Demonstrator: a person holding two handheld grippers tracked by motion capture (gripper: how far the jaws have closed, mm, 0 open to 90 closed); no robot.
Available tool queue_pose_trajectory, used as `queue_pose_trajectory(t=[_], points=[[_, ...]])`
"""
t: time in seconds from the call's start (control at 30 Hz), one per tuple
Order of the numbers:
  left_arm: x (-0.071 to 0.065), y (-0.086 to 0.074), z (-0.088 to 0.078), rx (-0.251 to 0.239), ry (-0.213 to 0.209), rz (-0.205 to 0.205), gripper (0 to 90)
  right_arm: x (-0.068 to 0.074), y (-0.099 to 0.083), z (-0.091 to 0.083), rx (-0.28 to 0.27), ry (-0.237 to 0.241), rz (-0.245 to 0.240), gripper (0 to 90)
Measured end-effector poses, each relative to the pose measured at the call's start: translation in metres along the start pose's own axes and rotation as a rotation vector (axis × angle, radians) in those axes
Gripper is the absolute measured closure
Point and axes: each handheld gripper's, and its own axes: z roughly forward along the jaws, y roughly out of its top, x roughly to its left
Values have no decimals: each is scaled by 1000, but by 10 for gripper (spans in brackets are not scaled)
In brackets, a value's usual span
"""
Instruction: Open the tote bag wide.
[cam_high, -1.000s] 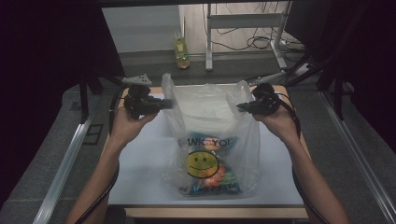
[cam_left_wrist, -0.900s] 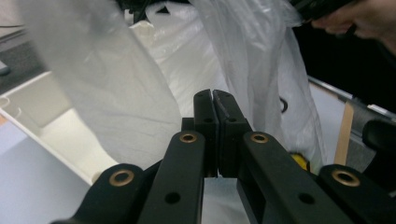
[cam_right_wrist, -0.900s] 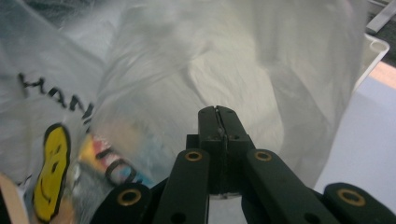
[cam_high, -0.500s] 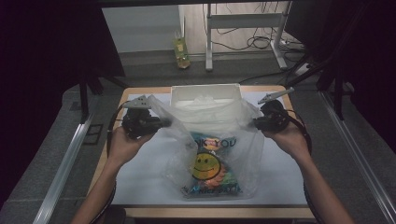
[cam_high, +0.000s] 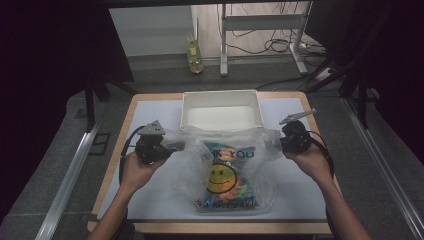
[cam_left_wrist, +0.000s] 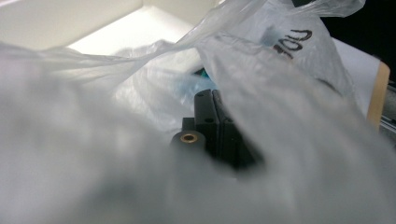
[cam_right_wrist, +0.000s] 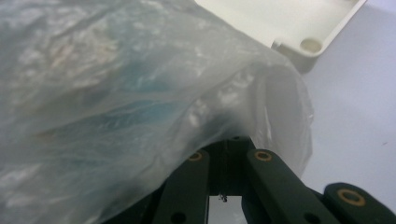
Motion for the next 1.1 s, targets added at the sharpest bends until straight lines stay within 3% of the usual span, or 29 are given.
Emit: queue_pose_trajectory(t=[0.3, 0.6, 0.8, 1.1], points=[[1, -24, 16, 6, 17, -25, 893, 1, -20, 16, 16, 23, 13, 892], [2, -31, 26, -9, 3, -50, 893, 4, -32, 27, 19, 37, 19, 891], [-2, -42, 39, 26, 5, -44, 894, 9, -43, 35, 22, 40, 9, 891], [-3, -55, 47, 81, -4, -51, 893, 16, -61, 45, 12, 36, -18, 891]])
